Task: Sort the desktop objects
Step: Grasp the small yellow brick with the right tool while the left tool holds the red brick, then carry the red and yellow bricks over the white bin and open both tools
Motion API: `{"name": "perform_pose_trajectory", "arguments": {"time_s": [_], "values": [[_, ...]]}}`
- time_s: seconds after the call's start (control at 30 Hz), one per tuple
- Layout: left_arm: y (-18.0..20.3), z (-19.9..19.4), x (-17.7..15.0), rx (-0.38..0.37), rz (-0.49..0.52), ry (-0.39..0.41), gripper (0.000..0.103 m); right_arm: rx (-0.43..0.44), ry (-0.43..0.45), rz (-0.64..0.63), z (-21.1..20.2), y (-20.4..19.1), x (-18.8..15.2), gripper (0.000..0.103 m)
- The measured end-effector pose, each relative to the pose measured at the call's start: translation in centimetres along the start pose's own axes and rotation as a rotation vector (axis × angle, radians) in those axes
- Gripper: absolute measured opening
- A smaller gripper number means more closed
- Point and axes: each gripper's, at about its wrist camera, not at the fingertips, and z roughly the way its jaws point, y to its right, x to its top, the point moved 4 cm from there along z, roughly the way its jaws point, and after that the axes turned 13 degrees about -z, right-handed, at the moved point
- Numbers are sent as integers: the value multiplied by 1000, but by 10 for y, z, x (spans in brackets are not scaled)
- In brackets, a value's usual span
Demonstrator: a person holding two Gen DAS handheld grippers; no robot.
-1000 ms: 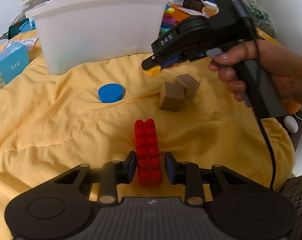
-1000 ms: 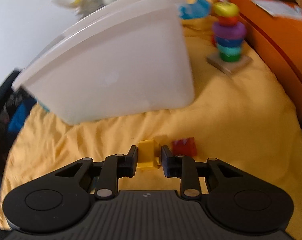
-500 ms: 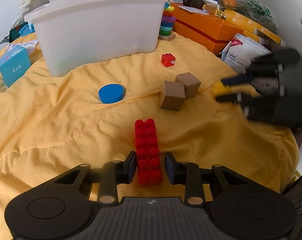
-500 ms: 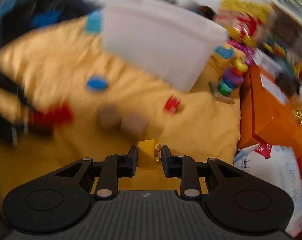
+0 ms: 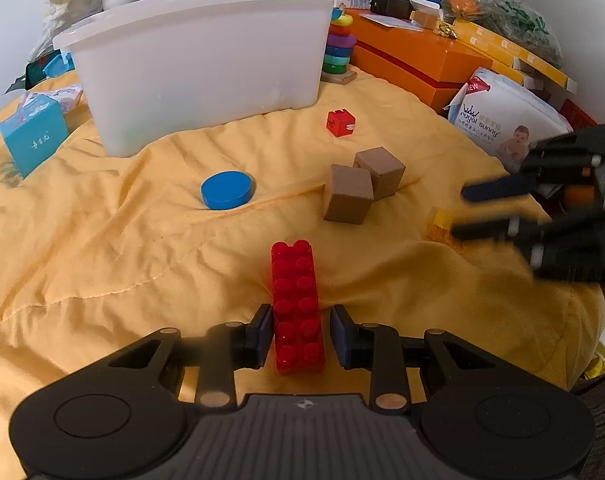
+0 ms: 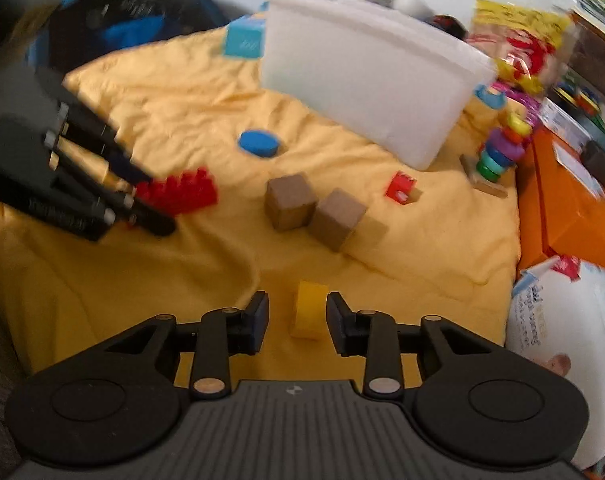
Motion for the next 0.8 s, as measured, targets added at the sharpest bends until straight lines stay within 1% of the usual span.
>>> {"name": "perform_pose_trajectory", "arguments": {"time_s": [0.07,0.13,0.2,0.23,0.3,0.37,0.4,0.43,0.47,0.5,0.53,0.6,0.67,0.73,0.8], "values": [[-1,0,-1,0,-4,-2,34,-17,50,140,-5,17,-1,35],[-1,0,-1,1,-2,-1,34,12,65,297,-1,35,-8,35],[0,0,-1,3,4,-1,34,40,40,341,8,41,-14,35],[0,0,-1,4,3,-1,34,58,18,341,15,39,-17,36],[0,0,-2,4,-2,-2,34,101,43,342,16,34,-19,35],[0,0,-2,6,-7,-2,34,156,14,308,22,22,-15,35],[1,0,-2,7,-6,-2,34,153,5,273,24,14,-15,34],[1,1,-1,7,-5,-3,35,123,14,225,23,8,-14,31],[1,1,-1,11,-7,-3,27,103,15,197,23,4,-13,27],[0,0,0,10,-9,-1,27,103,16,191,22,2,-12,17],[0,-2,2,-1,-11,4,27,100,15,192,21,3,-12,17],[0,-11,9,-20,-10,34,27,92,11,176,19,4,-8,17],[2,-24,24,-26,9,75,27,94,29,163,13,10,-1,17],[2,-41,48,-27,13,143,27,76,67,162,6,23,12,17],[-1,-58,78,-22,9,217,27,59,126,173,-5,42,32,17]]}}
